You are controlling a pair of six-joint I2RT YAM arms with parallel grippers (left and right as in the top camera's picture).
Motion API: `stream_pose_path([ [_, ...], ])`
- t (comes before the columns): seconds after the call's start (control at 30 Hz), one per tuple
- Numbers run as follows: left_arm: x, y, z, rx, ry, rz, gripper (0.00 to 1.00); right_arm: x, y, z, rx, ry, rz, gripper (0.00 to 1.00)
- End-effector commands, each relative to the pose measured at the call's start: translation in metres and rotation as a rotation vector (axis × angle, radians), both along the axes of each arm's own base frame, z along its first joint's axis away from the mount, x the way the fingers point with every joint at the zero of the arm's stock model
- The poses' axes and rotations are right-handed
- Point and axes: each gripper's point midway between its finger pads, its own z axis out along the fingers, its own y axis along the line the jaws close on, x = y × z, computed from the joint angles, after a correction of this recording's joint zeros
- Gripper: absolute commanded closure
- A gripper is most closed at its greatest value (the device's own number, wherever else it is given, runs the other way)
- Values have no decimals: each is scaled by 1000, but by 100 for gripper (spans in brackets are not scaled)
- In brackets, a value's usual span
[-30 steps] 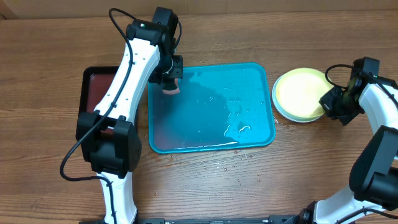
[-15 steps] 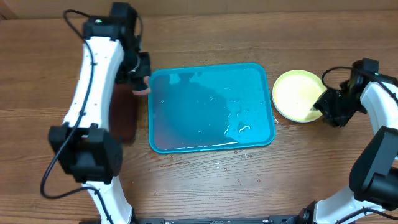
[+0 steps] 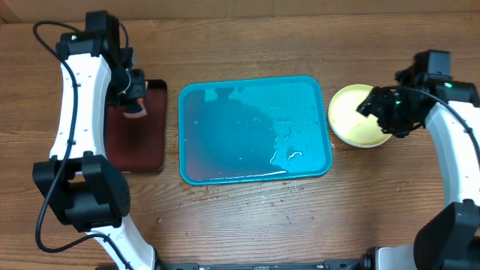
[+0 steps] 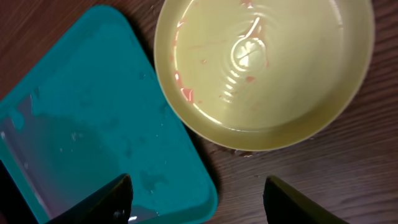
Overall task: Clean dirty plates on tray and stack at the side
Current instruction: 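Move the sponge left and drop it onto the dark red tray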
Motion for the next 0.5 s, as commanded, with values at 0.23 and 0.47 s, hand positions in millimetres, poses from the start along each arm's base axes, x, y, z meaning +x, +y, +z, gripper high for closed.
stream_pose_path([
  [0.23, -14, 18, -85, 66, 37, -89, 96, 7, 61, 9, -7, -61, 192, 32],
  [0.47, -17, 23, -104, 96, 33, -83, 96, 4, 66, 7, -40, -50, 211, 31],
])
